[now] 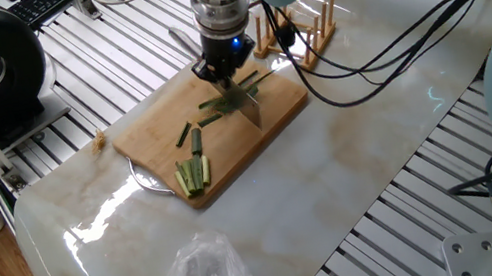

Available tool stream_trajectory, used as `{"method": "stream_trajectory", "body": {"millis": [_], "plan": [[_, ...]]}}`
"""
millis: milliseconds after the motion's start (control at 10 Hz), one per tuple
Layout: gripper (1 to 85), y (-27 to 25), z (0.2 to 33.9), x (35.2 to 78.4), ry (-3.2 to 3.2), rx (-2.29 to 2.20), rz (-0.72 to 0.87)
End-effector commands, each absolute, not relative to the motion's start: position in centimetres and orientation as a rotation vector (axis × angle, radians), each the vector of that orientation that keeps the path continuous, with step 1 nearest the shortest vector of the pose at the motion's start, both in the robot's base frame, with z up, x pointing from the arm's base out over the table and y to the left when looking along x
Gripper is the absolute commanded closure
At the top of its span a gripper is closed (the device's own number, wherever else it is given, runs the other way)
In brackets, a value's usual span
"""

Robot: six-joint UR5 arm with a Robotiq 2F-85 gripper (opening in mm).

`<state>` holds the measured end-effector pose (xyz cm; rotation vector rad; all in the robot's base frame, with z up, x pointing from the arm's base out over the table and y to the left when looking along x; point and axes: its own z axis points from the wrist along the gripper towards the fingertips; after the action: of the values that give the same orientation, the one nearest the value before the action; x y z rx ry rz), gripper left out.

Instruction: Chop the green garlic

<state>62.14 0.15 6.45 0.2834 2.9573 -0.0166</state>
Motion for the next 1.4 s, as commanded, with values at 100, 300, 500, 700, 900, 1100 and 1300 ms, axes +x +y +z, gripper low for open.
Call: {"method": "stream_trajectory", "body": {"millis": [100, 300, 500, 700, 900, 1100, 1300], "plan": [[84.3, 0.0, 5.6, 63.9, 2.931, 0.298, -0.003], [84.3, -0.1, 6.6, 63.8, 2.955, 0.296, -0.007], [84.3, 0.3, 7.1, 63.1, 2.963, 0.305, -0.001], [84.3, 0.6, 7.0, 62.8, 2.961, 0.316, 0.002], [84.3, 0.7, 6.4, 62.6, 2.961, 0.321, 0.005], [84.3, 0.7, 6.2, 62.6, 2.961, 0.323, 0.003], [84.3, 0.6, 6.2, 62.5, 2.97, 0.322, -0.001]]}}
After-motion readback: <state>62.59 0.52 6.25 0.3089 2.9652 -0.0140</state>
